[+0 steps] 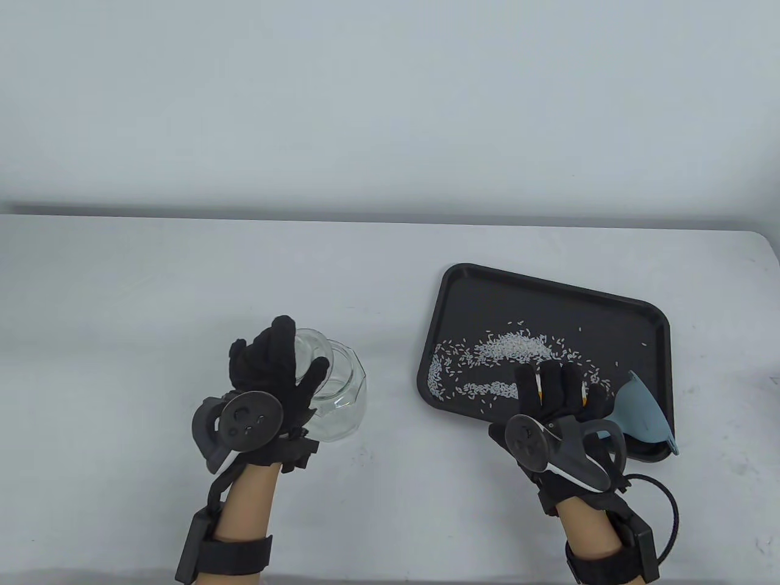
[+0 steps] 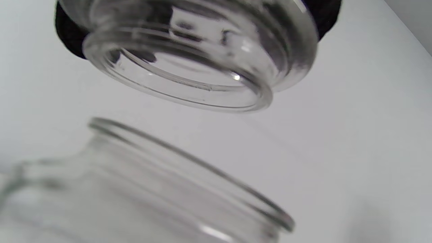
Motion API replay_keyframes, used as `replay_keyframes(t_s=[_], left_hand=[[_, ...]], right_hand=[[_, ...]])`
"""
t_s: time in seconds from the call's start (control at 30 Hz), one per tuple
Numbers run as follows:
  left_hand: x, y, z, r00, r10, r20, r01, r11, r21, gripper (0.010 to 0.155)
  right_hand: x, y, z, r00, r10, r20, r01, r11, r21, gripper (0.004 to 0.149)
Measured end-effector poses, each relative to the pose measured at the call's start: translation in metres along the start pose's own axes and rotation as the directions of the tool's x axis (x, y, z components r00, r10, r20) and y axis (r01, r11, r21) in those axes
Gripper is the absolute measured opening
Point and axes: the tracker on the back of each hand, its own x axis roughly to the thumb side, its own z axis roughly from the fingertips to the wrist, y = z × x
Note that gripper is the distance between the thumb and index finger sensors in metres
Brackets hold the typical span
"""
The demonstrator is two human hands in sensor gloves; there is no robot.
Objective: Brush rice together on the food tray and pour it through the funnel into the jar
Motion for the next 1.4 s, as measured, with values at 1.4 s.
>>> replay_keyframes(t_s=[1.4], left_hand=[[-0.097, -0.050, 0.048, 0.858, -0.382, -0.343, 0.100, 0.779, -0.619, 0.086]], right_hand=[[0.006, 0.005, -0.001, 0.999, 0.038, 0.002, -0.038, 0.997, 0.062, 0.091]])
